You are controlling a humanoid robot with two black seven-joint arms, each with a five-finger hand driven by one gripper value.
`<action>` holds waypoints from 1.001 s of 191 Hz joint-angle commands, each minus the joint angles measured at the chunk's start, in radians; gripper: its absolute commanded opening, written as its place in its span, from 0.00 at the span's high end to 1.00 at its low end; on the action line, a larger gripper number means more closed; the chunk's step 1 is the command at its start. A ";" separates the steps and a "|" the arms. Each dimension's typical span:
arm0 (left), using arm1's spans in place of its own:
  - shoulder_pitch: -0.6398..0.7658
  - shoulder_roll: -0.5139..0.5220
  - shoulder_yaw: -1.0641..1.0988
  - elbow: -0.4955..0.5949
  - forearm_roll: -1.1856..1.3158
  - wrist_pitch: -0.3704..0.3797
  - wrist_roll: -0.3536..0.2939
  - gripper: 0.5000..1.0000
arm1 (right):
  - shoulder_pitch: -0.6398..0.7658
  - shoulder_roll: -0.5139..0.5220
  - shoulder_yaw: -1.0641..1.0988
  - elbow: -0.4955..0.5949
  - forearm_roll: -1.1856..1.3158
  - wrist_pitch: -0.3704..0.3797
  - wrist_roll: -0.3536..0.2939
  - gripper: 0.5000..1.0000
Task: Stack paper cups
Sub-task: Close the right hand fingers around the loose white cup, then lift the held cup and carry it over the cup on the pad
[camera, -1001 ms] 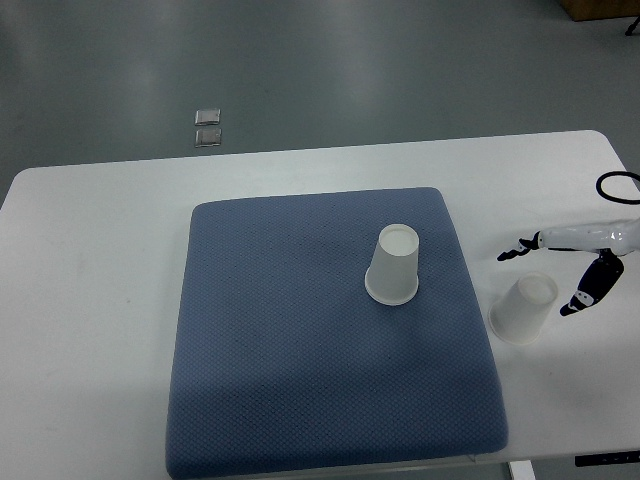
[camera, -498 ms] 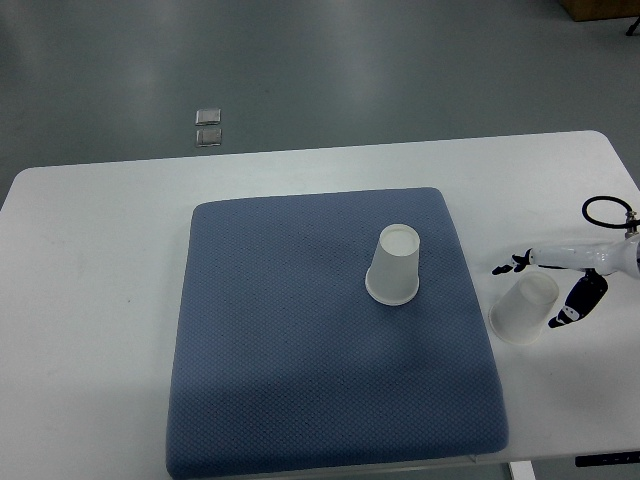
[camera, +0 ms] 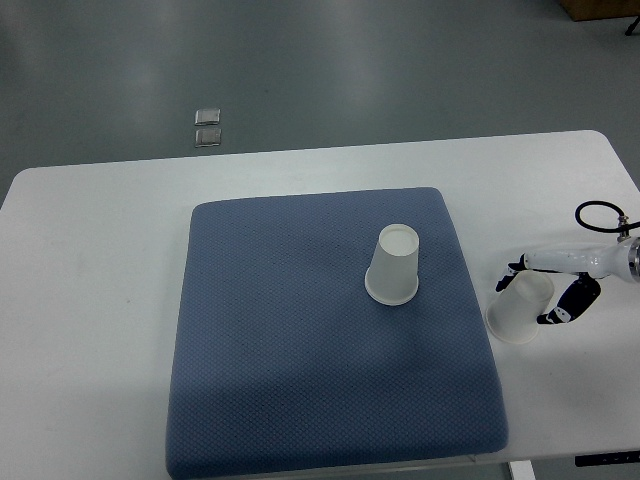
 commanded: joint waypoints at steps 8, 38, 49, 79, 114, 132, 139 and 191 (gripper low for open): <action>0.000 0.000 0.000 0.000 0.000 0.000 0.000 0.00 | 0.003 -0.007 0.000 0.013 -0.001 0.000 0.002 0.70; 0.000 0.000 0.000 0.000 0.000 0.000 0.000 0.00 | 0.008 -0.015 0.000 0.017 -0.001 0.002 0.006 0.73; 0.000 0.000 0.000 0.000 0.000 0.000 0.000 0.00 | 0.012 -0.016 0.002 0.016 0.000 0.002 0.007 0.73; 0.000 0.000 0.000 0.000 0.000 0.000 0.000 0.00 | 0.048 -0.043 0.016 0.016 0.003 0.009 0.010 0.73; 0.000 0.000 0.000 0.000 0.000 0.000 0.000 0.00 | 0.167 -0.070 0.019 0.017 0.014 0.015 0.012 0.71; 0.000 0.000 0.000 0.000 0.000 0.000 0.000 0.00 | 0.245 -0.070 0.019 0.017 0.020 0.060 0.044 0.71; 0.000 0.000 -0.002 0.000 0.000 0.000 0.000 0.00 | 0.273 -0.070 0.020 0.017 0.032 0.091 0.062 0.71; 0.000 0.000 0.000 0.000 0.000 0.000 0.000 0.00 | 0.453 -0.009 0.056 0.019 0.244 0.307 0.087 0.70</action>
